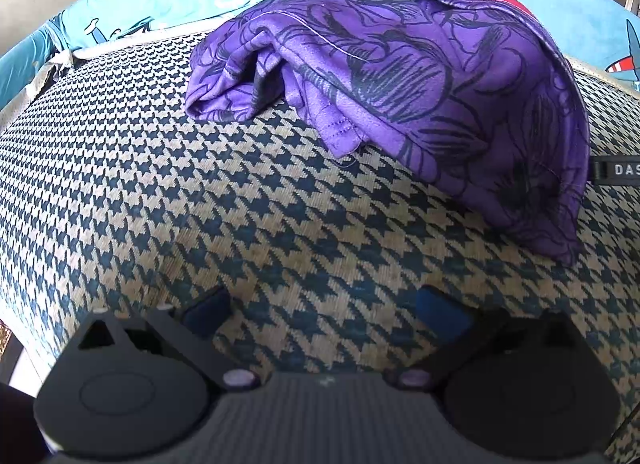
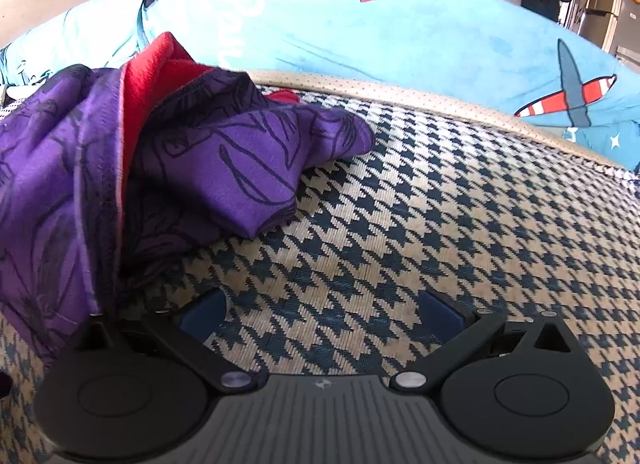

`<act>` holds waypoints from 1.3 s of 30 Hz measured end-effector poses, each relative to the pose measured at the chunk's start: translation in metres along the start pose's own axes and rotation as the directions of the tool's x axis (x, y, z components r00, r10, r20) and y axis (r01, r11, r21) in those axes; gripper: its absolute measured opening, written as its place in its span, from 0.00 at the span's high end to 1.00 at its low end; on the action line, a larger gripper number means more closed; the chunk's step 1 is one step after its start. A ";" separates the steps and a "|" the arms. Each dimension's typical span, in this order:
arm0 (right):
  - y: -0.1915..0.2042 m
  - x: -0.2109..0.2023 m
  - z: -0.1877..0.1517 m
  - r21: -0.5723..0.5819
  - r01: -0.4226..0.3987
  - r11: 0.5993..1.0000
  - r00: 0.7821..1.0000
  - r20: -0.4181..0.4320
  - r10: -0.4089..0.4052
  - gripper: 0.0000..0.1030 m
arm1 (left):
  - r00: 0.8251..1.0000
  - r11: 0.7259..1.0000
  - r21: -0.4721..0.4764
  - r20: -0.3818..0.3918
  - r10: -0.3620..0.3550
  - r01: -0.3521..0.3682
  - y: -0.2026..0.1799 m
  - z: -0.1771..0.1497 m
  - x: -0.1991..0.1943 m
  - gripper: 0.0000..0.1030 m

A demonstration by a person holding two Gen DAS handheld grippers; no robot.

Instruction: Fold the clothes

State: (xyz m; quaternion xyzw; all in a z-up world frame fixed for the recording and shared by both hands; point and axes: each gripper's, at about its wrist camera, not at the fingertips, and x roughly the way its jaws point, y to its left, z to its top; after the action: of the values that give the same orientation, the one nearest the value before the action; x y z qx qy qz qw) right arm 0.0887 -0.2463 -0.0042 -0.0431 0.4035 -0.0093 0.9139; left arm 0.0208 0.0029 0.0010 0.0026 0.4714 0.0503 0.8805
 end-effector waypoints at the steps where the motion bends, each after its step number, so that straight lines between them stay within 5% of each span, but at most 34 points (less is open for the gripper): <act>1: 0.000 -0.005 0.001 0.002 -0.002 1.000 1.000 0.006 0.002 0.00 | 1.000 1.000 -0.001 -0.003 0.000 0.000 0.000 0.001 0.000 0.00; 16: 0.031 -0.085 -0.018 0.077 -0.064 0.995 0.995 0.077 0.058 0.00 | 0.996 1.000 -0.030 -0.088 -0.001 -0.001 0.000 0.013 0.004 0.00; 39: 0.052 -0.112 -0.069 0.122 -0.135 0.983 0.990 0.044 0.130 0.00 | 0.999 0.999 -0.023 -0.022 -0.024 0.024 -0.003 -0.022 -0.043 0.00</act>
State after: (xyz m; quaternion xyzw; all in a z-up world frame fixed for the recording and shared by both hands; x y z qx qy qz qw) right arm -0.0381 -0.1933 0.0274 0.0408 0.3877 0.0272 0.9205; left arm -0.0208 -0.0048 0.0239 -0.0135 0.4807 0.0450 0.8756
